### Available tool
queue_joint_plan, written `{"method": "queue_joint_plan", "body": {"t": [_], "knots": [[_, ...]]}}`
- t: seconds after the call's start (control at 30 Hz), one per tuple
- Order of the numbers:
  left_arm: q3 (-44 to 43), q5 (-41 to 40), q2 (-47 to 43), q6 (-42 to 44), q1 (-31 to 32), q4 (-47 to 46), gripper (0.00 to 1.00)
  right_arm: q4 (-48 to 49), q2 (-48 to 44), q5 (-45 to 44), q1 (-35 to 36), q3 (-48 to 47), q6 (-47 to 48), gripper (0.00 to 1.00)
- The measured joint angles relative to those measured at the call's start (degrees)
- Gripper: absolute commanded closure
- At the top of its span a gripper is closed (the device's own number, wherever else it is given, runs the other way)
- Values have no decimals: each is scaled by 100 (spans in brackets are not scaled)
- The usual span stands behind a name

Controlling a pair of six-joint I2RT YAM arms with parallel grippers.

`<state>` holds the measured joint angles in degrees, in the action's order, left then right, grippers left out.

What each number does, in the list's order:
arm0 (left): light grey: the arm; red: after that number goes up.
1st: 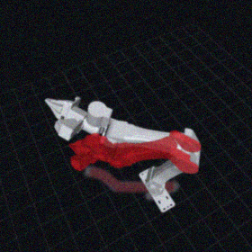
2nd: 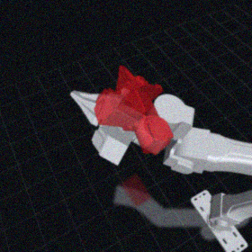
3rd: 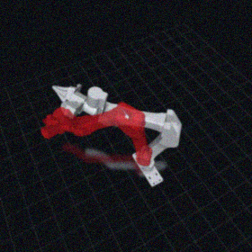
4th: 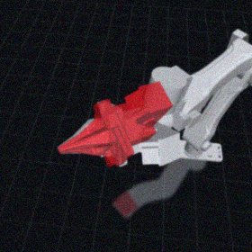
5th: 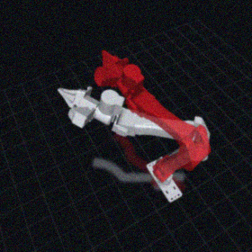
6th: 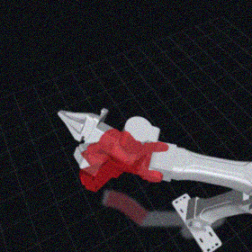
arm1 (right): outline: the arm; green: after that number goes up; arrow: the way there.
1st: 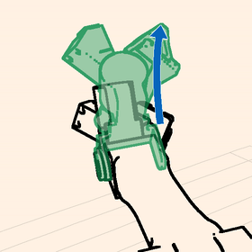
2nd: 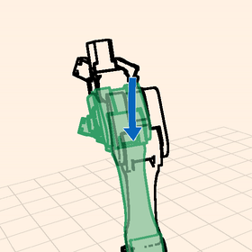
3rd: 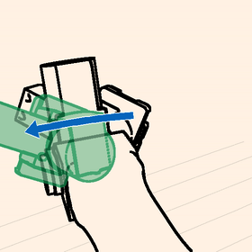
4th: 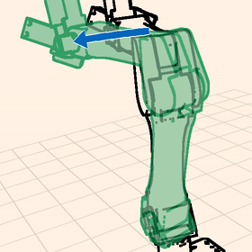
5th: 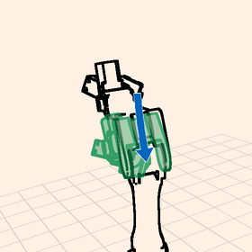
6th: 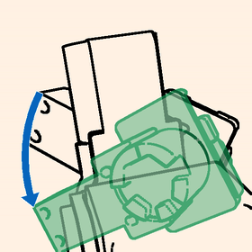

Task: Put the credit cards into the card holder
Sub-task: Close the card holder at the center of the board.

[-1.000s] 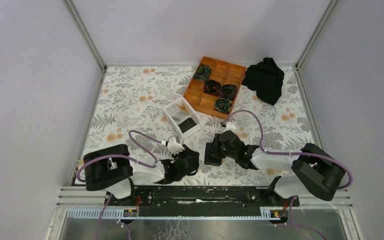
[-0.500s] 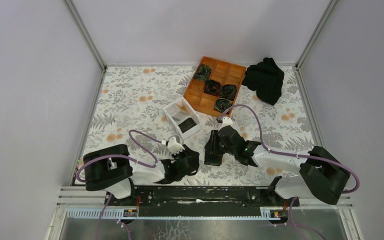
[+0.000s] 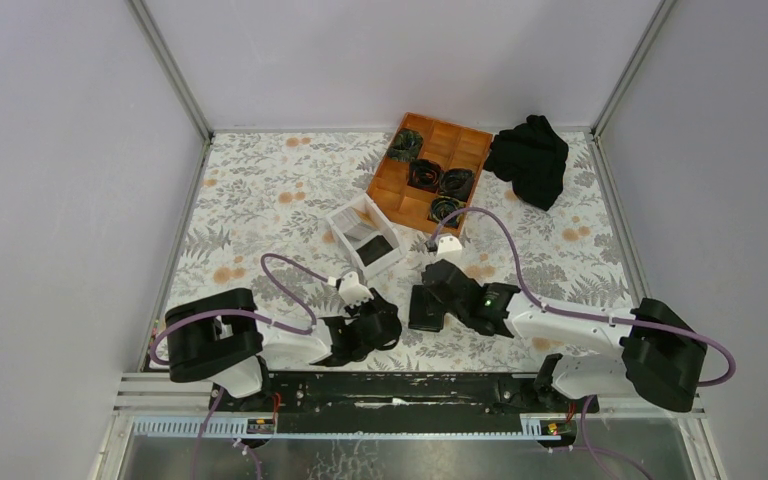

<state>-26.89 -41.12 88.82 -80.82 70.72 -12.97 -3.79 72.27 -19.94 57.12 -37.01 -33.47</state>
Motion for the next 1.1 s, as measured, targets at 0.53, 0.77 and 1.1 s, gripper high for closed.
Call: {"method": "queue_joint_plan", "body": {"t": [0.53, 0.77, 1.1], "knots": [[-11, -48, 52, 85, 2, -55, 71, -730, 192, -807, 291, 17, -199, 100], [-15, -50, 66, 85, 2, -66, 71, -730, 199, -813, 291, 46, -238, 100], [-17, -107, 120, 83, 4, -125, 71, -649, 245, -802, 291, 76, -249, 100]]}}
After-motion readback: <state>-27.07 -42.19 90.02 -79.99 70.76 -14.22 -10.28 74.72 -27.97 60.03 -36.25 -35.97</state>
